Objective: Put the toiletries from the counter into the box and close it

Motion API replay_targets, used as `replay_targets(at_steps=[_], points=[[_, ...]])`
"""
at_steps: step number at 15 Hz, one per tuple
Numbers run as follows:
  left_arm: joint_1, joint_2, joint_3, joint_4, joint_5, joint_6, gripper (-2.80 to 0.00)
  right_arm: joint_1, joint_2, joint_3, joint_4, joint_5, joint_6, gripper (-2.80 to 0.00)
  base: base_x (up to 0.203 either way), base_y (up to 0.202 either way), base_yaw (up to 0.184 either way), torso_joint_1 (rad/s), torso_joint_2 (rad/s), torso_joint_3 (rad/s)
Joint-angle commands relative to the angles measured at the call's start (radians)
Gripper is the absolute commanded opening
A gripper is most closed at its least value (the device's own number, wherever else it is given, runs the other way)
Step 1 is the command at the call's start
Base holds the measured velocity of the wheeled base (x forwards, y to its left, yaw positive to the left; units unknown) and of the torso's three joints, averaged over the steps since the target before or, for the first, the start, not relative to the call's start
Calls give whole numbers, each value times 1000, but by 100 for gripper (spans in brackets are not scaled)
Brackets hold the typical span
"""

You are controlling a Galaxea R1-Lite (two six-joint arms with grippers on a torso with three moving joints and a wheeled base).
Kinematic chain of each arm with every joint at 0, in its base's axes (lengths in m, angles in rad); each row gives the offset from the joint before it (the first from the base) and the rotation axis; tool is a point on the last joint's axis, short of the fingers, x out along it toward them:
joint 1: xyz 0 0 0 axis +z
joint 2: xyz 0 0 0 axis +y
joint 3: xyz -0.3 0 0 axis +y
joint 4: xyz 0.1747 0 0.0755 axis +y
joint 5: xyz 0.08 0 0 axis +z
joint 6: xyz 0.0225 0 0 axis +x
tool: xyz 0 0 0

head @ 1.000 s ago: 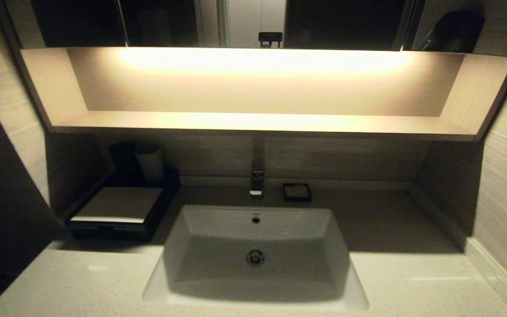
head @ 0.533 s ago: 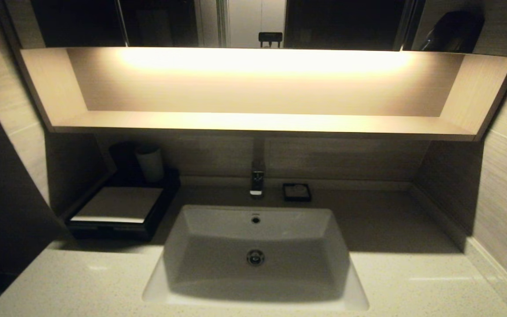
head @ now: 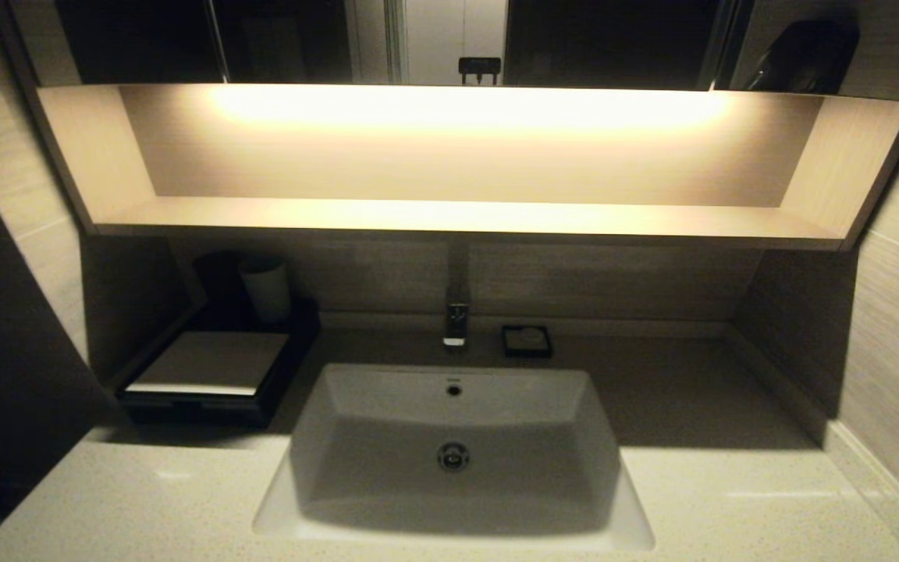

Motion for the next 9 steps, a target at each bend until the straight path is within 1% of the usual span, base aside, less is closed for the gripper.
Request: replay_targets(at_steps=[1, 3, 4, 7, 9], points=[[0, -40, 5, -21, -16, -5, -280, 0, 0, 0, 0, 0, 0, -280, 0, 0, 0, 0, 0, 0], [0, -95, 30, -54, -35, -4, -280, 0, 0, 0, 0, 0, 0, -280, 0, 0, 0, 0, 0, 0], [0, -111, 52, -93, -48, -3, -280, 0, 0, 0, 0, 0, 0, -280, 0, 0, 0, 0, 0, 0], [0, -114, 116, -229, -53, -1, -280, 0, 0, 0, 0, 0, 0, -280, 0, 0, 0, 0, 0, 0], [0, -113, 204, -355, -53, 5, -280, 0, 0, 0, 0, 0, 0, -280, 0, 0, 0, 0, 0, 0]])
